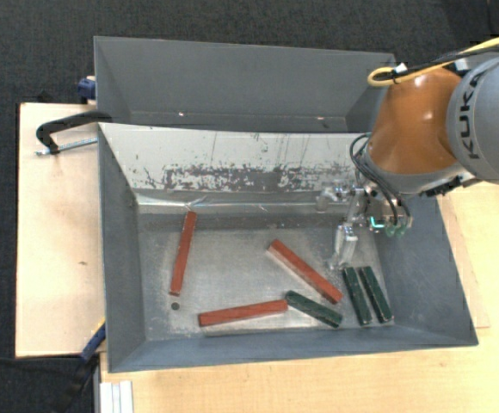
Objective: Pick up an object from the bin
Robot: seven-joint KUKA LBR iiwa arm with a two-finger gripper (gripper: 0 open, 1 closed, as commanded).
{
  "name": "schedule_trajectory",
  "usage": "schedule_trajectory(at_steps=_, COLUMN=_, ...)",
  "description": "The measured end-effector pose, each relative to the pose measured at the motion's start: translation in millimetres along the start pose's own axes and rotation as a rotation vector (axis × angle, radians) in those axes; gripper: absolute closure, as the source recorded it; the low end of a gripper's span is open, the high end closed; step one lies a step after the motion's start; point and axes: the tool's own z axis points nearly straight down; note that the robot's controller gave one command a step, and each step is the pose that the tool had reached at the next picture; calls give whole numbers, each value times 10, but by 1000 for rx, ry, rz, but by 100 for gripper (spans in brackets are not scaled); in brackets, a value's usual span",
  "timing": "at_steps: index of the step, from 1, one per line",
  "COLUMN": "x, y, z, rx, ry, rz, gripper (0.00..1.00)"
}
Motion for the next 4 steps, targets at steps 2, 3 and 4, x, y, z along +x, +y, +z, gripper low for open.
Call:
schedule_trajectory(at_steps=2, x=226, y=587, z=563, rx=-1, ry=-7, rz=95, gripper=0)
schedule_trajectory(at_steps=3, x=334, y=526, z=60, rx=-1, ry=-10, rz=109, gripper=0)
schedule_trajectory(at_steps=4, x=223, y=584, z=535, rx=0, ry=-8, rz=96, gripper=0)
